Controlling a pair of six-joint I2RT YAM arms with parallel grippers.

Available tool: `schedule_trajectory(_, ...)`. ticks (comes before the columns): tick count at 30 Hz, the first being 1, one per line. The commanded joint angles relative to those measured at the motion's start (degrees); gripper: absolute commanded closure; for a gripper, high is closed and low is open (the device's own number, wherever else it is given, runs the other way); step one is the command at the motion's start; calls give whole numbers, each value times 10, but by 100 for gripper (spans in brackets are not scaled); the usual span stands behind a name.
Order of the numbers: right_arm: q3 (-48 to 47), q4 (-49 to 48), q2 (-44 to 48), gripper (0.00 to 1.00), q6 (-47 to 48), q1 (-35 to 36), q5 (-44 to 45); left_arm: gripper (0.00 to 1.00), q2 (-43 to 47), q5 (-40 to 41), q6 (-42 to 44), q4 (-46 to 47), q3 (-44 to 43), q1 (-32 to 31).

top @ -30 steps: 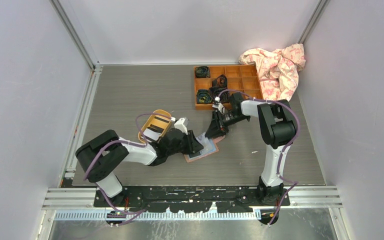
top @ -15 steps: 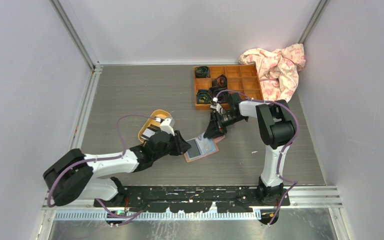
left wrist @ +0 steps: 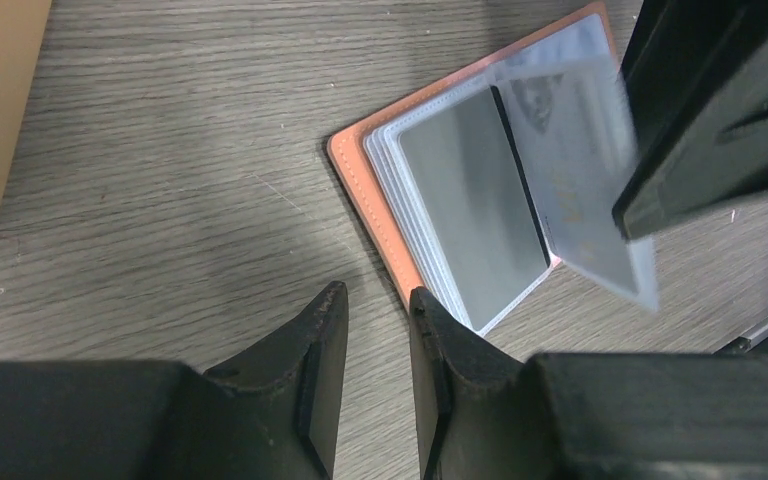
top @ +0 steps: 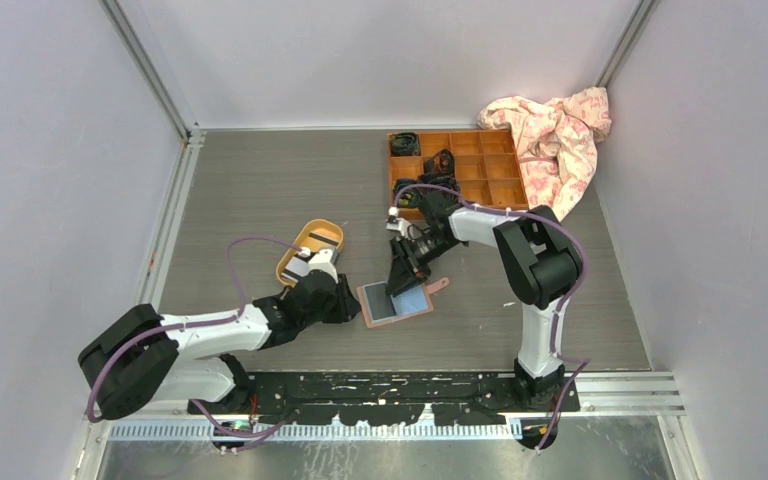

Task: Put the credit cards into the card holder
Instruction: Turn over the card slot in the card holder.

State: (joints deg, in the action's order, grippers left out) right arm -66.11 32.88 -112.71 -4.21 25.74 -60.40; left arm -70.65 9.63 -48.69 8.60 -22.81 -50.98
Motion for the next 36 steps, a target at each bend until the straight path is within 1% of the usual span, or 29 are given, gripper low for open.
schedule_trajectory(1, -32, 35, 38, 60, 40, 27, 23, 70, 11, 18, 7, -4, -4, 2)
schedule_trajectory(7, -34, 42, 52, 60, 59, 30, 34, 70, 56, 37, 14, -27, 8, 1)
schedule_trajectory(11, -35, 45, 54, 60, 64, 32, 36, 70, 67, 37, 17, -41, 9, 3)
schedule_trajectory(19, -36, 53, 67, 61, 99, 44, 52, 69, 78, 19, 29, -33, 9, 3)
schedule_trajectory(22, -38, 58, 71, 67, 117, 57, 73, 68, 92, 20, 47, -47, 1, 3)
schedule_trajectory(24, -47, 72, 71, 72, 134, 66, 93, 66, 107, 31, 66, -78, -14, 5)
schedule_trajectory(26, -61, 93, 74, 75, 157, 75, 117, 60, 124, 47, 85, -123, -34, 14)
schedule_trajectory(29, -79, 115, 92, 77, 186, 80, 162, 54, 147, 38, 112, -162, -57, 52)
schedule_trajectory(33, -82, 95, 145, 76, 214, 83, 232, 53, 179, -52, 117, -172, -61, 145)
schedule_trajectory(35, -90, 72, 168, 72, 234, 86, 266, 52, 201, -79, 115, -176, -59, 178)
schedule_trajectory(36, -98, 64, 175, 64, 248, 87, 274, 50, 214, -79, 115, -184, -58, 186)
